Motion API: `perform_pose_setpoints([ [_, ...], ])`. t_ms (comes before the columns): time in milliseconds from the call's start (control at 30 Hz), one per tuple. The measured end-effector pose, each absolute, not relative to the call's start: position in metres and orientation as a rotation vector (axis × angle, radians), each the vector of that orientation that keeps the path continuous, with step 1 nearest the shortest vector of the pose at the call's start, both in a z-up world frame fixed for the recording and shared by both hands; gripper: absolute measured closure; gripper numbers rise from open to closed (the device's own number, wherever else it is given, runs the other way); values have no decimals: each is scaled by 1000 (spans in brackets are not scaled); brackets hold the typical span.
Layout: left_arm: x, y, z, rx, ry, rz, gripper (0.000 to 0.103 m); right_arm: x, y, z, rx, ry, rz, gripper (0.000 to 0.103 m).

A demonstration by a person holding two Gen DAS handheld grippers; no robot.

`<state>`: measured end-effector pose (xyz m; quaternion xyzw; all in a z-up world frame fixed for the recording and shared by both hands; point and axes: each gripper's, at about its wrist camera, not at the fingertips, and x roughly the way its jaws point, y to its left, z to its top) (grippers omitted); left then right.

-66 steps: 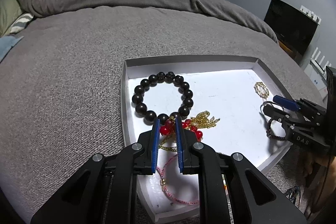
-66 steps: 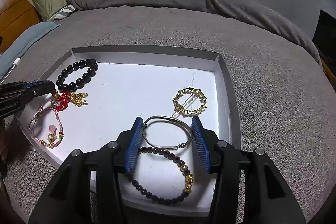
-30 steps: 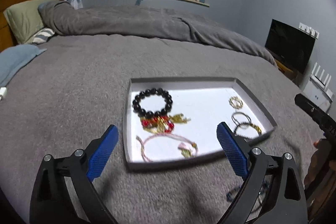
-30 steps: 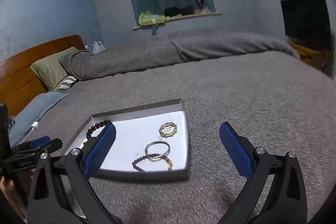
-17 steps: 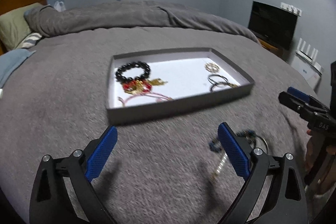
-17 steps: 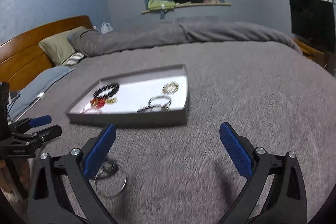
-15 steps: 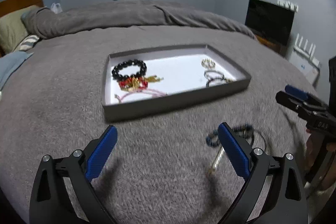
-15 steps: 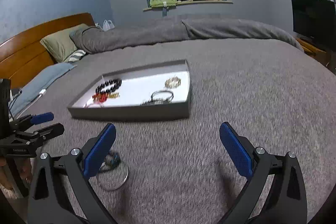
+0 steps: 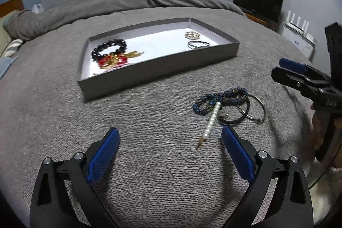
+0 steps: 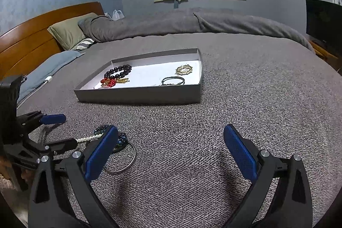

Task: Organize jewelry
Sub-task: 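Grasp the pearl strand with the left tool while the right tool grasps the silver hoop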

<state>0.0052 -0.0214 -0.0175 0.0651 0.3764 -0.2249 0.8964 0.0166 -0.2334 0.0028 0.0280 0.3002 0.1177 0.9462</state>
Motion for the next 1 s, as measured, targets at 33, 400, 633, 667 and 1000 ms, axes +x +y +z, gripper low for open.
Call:
perform_pose_setpoints([
  [33, 4, -24, -18, 144, 780, -479, 9, 17, -233, 3, 55, 613, 241, 5],
  [400, 1, -41, -21, 197, 775, -555, 44, 21, -236, 3, 86, 627, 249, 5],
  [633, -1, -46, -22, 193, 783, -612, 77, 21, -232, 1, 80, 644, 280, 5],
  [667, -1, -45, -21, 191, 784, -618, 80, 21, -230, 1, 74, 645, 287, 5],
  [1000, -3, -33, -11, 165, 772, -640, 95, 17, -206, -8, -7, 703, 409, 11],
])
